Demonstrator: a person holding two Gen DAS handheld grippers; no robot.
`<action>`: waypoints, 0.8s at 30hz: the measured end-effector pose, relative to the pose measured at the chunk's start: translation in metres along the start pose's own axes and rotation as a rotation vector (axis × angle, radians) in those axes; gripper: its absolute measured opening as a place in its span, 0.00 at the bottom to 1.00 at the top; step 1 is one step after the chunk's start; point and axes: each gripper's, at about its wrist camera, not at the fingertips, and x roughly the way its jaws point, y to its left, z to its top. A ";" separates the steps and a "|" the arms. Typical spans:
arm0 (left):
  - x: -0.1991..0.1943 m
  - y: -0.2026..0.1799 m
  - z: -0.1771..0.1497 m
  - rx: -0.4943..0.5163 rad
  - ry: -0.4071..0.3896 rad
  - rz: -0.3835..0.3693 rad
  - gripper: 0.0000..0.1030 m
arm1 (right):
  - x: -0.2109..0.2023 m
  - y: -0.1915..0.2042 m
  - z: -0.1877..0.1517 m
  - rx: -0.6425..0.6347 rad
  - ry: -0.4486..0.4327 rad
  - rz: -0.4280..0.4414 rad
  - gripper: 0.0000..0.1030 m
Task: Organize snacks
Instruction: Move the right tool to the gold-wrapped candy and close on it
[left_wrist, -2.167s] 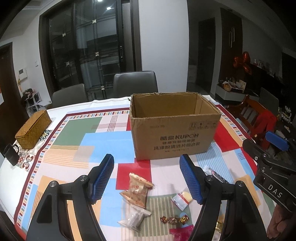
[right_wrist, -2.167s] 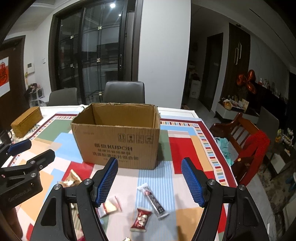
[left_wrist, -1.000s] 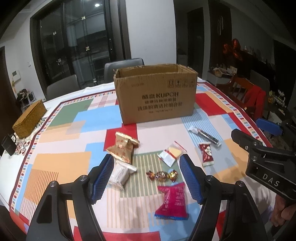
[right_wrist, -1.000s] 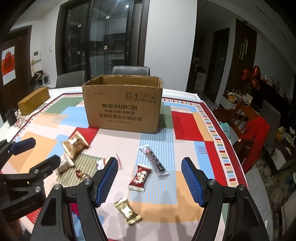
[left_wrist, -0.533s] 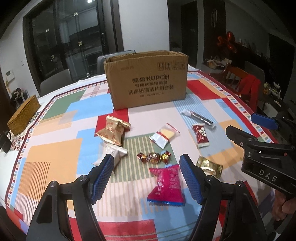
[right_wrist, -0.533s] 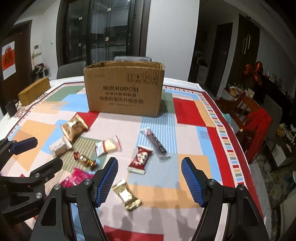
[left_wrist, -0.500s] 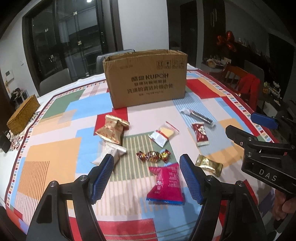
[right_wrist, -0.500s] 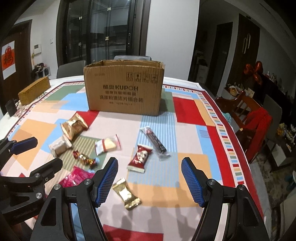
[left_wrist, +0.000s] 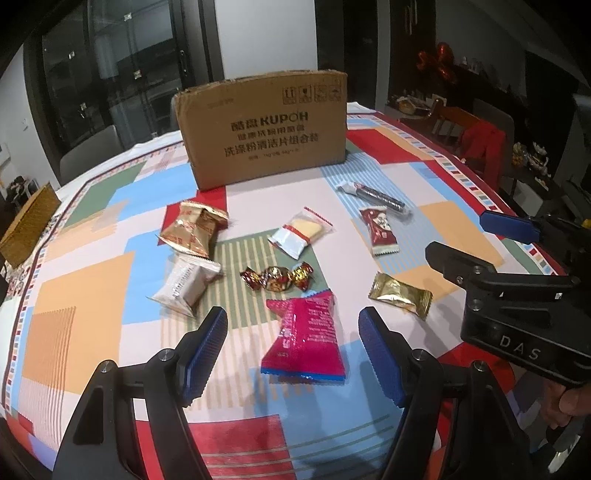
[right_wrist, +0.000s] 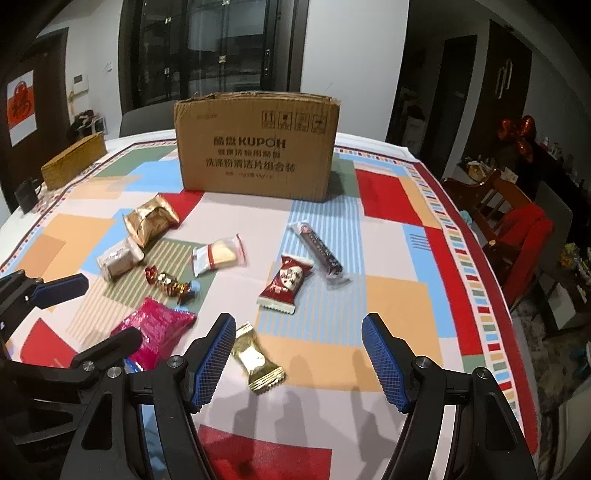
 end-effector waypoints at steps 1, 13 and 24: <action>0.002 0.000 -0.001 0.000 0.007 -0.003 0.71 | 0.001 0.000 -0.001 -0.002 0.004 0.003 0.70; 0.021 0.000 -0.013 -0.012 0.067 -0.027 0.71 | 0.018 0.007 -0.013 -0.011 0.065 0.035 0.68; 0.035 0.000 -0.015 -0.001 0.082 -0.028 0.66 | 0.037 0.015 -0.022 -0.045 0.129 0.069 0.56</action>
